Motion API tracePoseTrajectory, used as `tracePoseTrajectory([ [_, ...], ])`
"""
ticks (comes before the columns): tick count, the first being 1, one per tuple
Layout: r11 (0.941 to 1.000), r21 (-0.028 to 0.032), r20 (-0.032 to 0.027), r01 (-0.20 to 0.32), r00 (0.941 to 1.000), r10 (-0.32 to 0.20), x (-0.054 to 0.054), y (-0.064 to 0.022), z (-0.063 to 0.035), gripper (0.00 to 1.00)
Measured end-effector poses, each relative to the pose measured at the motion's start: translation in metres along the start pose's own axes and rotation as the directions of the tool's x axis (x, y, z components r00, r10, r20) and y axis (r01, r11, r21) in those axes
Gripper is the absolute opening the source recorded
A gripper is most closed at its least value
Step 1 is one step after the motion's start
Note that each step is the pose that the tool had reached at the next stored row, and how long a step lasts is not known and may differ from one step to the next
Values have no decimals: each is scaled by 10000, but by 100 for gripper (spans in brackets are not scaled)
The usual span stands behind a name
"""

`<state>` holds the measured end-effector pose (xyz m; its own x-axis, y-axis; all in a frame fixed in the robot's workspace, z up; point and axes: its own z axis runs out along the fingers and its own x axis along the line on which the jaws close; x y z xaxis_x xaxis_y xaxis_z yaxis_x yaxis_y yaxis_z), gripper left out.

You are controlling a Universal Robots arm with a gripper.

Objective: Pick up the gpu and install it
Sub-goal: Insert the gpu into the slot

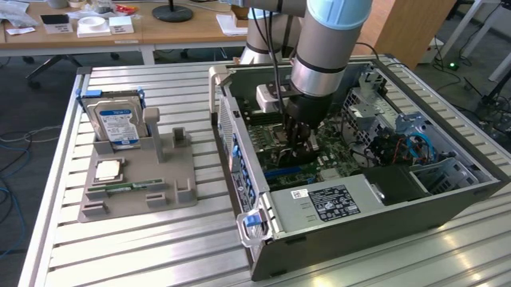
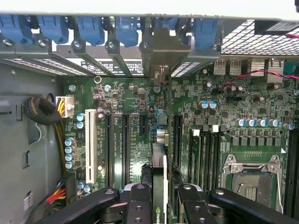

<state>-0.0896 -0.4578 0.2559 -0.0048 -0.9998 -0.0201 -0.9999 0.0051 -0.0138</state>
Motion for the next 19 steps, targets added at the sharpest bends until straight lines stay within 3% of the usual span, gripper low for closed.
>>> tracePoseTrajectory([
  [19,10000,0,-2,1,10000,-1,1,9,50,26],
])
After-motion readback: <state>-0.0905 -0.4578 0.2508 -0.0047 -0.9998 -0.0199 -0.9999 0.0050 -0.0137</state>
